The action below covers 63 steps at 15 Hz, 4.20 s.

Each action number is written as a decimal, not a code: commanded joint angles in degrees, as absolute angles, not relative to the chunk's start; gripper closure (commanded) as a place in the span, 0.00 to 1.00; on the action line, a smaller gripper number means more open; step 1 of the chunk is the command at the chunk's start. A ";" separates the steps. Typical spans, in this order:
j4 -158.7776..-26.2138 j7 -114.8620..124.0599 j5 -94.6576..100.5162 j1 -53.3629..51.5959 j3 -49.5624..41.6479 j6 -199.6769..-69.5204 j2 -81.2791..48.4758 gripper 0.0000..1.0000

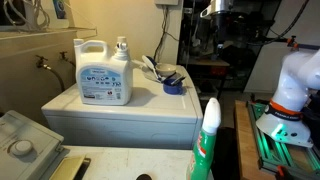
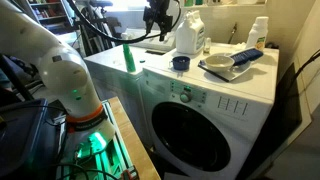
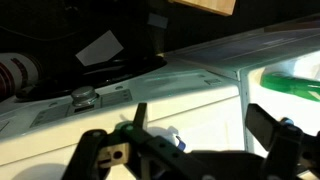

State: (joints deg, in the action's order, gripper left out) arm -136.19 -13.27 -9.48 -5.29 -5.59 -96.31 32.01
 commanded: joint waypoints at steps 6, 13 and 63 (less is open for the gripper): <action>-136.06 -13.70 -9.86 -4.24 -4.76 -96.11 31.91 0.00; -136.06 -13.70 -9.86 -4.24 -4.76 -96.11 31.91 0.00; -121.14 16.05 -26.08 7.54 -6.20 -140.27 -10.10 0.96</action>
State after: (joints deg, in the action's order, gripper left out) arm -121.13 15.37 -25.73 7.29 -6.14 -140.12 -10.59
